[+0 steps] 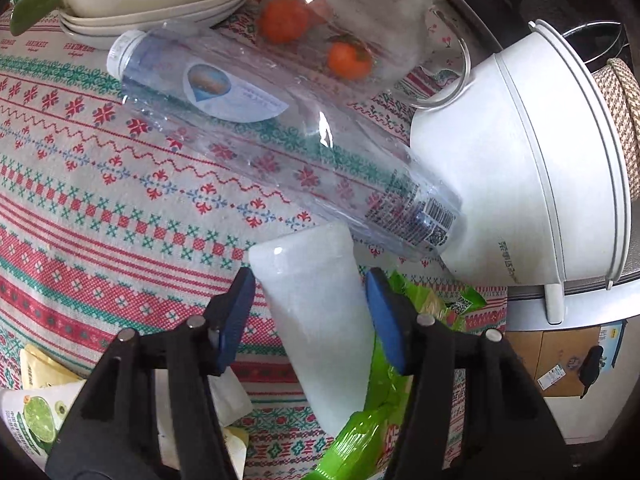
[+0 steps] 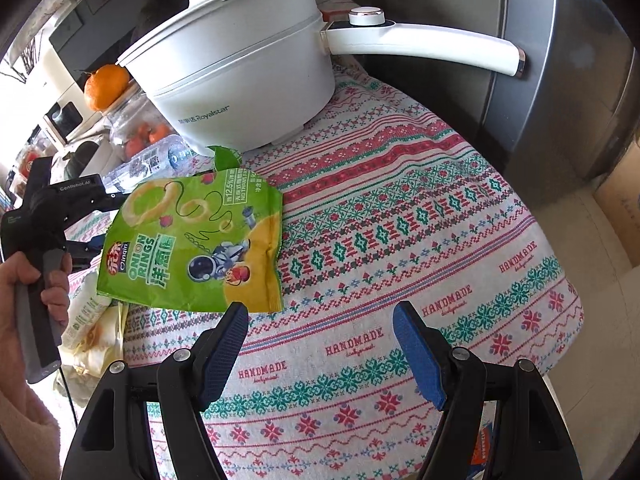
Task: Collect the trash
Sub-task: 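Grasp the white plastic cup with the left gripper, then grasp the green onion-ring snack bag with the right gripper while the left holds the cup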
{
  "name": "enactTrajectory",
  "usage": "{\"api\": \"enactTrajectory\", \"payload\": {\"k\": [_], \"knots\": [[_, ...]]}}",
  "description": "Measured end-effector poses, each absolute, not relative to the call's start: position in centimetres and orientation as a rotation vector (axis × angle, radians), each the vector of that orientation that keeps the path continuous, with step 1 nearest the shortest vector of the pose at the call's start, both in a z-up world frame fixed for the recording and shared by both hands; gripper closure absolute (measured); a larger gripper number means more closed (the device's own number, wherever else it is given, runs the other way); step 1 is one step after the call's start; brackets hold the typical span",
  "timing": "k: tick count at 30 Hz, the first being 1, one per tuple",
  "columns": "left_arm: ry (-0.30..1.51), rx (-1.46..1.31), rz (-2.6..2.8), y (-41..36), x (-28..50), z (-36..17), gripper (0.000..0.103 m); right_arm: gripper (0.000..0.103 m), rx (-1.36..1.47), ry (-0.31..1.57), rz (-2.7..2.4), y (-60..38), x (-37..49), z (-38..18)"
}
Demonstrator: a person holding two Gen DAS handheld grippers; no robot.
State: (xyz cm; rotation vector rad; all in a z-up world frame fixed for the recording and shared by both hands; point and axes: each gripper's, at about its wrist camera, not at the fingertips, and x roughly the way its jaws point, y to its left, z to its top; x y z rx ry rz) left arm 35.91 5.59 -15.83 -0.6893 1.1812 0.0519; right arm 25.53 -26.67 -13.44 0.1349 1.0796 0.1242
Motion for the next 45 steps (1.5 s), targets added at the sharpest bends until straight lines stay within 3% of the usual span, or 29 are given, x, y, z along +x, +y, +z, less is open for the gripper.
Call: {"api": "enactTrajectory", "payload": {"k": [5, 12, 26, 33, 36, 38, 41, 43, 45], "knots": [[1.216, -0.681, -0.067, 3.2, 35.9, -16.5, 0.052, 0.027, 0.17, 1.089, 0.128, -27.2, 26.0, -13.8], [1.173, -0.562, -0.175, 0.9, 32.9, -14.7, 0.053, 0.027, 0.171, 1.088, 0.097, -28.8, 25.4, -13.7], [0.889, -0.297, -0.222, 2.3, 22.2, -3.4, 0.053, 0.027, 0.27, 1.143, 0.025, -31.3, 25.8, -16.2], [0.769, -0.269, -0.192, 2.8, 17.3, -1.6, 0.053, 0.026, 0.224, 1.14, 0.04, -27.7, 26.8, -17.2], [0.763, -0.265, -0.187, 2.8, 16.4, -1.8, 0.053, 0.035, 0.012, 1.098, -0.025, -24.9, 26.5, -17.8], [0.761, -0.26, -0.189, 2.7, 16.4, -2.0, 0.053, 0.052, -0.038, 1.067, -0.013, -23.6, 26.1, -17.9], [0.754, -0.247, -0.186, 2.8, 16.1, -2.1, 0.053, 0.065, -0.04, 1.072, -0.006, -23.0, 25.8, -17.9], [0.757, -0.258, -0.191, 3.0, 15.9, -2.2, 0.053, 0.094, -0.068, 1.069, -0.002, -22.8, 25.5, -17.8], [0.762, -0.271, -0.203, 3.2, 15.7, -2.2, 0.053, 0.096, -0.083, 1.081, 0.02, -22.6, 25.2, -17.8]]}}
